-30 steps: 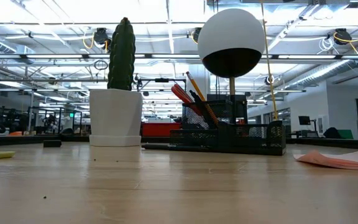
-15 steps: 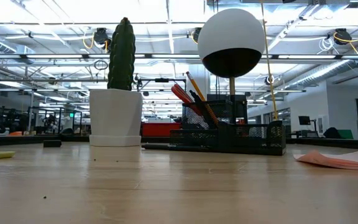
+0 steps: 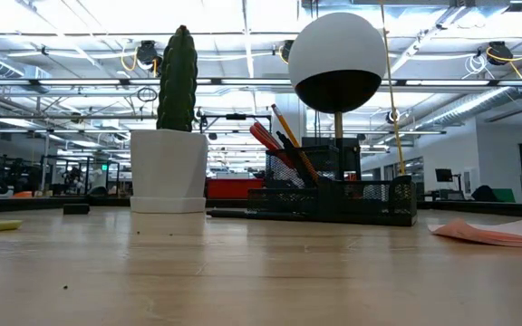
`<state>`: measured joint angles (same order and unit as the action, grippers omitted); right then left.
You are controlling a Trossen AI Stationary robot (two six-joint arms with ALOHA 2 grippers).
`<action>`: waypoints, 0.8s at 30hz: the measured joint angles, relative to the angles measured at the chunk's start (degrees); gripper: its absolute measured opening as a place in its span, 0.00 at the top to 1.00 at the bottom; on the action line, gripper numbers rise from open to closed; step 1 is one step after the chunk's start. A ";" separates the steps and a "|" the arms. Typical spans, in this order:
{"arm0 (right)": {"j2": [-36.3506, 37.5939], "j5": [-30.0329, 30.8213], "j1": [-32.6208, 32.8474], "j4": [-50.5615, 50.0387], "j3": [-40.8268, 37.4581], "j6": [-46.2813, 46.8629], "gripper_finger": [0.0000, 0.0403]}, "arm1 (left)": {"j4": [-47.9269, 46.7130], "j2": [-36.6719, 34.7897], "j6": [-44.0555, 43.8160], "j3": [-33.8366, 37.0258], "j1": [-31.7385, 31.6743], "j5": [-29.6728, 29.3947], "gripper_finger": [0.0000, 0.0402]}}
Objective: Pick and place office supplies into organizer
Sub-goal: Put the orange pencil into the black desk organizer
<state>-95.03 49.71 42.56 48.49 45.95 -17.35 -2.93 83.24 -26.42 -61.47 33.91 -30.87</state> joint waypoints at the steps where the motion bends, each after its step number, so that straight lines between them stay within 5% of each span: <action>1: 0.29 0.02 0.36 -0.03 0.00 -0.83 0.80 | -0.03 0.00 0.11 -0.02 0.00 -0.16 0.95; 14: 4.05 19.30 11.55 -2.36 0.00 -6.24 0.61 | -1.67 -0.18 0.44 -0.02 -3.83 -5.20 0.94; 24: 4.05 31.38 19.22 -2.52 -0.02 -6.09 0.64 | -12.12 -1.51 0.58 -3.10 -18.16 3.67 0.94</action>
<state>-90.98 81.09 61.77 45.97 45.93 -23.44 -15.05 81.73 -25.85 -64.58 15.75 -27.20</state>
